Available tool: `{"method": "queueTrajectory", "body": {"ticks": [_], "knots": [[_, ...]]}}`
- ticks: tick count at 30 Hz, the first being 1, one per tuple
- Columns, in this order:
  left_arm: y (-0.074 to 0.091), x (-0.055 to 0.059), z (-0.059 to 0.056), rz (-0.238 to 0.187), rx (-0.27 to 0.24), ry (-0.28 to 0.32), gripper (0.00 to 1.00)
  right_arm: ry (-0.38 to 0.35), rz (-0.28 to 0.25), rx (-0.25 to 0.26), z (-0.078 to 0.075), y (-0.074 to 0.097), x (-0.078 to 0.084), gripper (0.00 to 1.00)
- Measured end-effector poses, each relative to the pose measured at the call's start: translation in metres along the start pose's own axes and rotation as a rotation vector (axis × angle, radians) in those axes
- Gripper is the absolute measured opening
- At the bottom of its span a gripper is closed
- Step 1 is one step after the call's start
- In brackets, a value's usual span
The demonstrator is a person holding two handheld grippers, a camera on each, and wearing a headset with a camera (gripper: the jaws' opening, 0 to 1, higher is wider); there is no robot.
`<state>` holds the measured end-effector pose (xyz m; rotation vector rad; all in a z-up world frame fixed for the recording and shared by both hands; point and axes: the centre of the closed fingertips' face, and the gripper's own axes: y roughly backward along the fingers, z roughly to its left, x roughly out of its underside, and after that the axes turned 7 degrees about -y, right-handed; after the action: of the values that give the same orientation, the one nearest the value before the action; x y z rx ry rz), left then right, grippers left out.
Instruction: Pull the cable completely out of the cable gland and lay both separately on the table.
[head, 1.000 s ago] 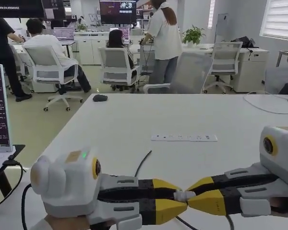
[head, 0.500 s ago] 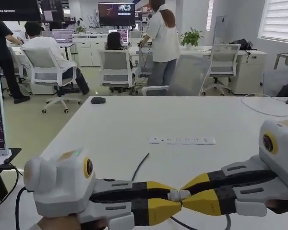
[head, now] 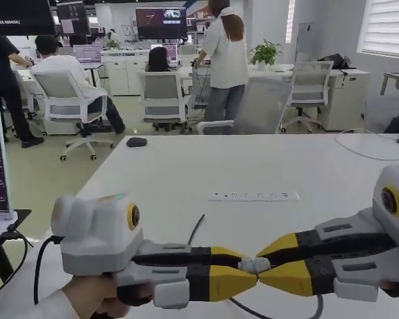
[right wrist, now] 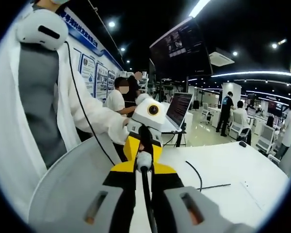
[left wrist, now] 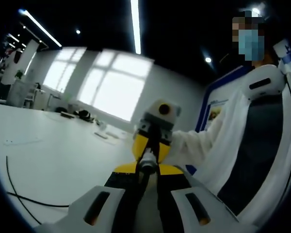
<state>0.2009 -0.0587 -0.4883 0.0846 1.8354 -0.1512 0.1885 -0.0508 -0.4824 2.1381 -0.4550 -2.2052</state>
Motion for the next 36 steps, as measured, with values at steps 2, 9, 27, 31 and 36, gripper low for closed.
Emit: {"method": "queueTrajectory", "body": {"ticks": [2, 9, 27, 31, 36], "knots": [[0.0, 0.002, 0.0, 0.011, 0.005, 0.03, 0.13, 0.059, 0.006, -0.002, -0.001, 0.0, 0.0, 0.07], [0.003, -0.001, 0.002, -0.009, -0.001, 0.066, 0.13, 0.213, -0.019, 0.005, -0.003, 0.001, 0.002, 0.07], [0.002, 0.0, -0.006, 0.106, -0.058, -0.341, 0.15, -0.414, -0.208, -0.071, -0.012, 0.009, 0.001, 0.29], [0.001, 0.001, -0.004, 0.106, -0.061, -0.351, 0.15, -0.44, -0.197, -0.083, -0.008, 0.006, 0.007, 0.24], [-0.001, 0.001, -0.003, 0.107, -0.065, -0.361, 0.15, -0.456, -0.193, -0.115, -0.002, 0.003, 0.007, 0.14]]}}
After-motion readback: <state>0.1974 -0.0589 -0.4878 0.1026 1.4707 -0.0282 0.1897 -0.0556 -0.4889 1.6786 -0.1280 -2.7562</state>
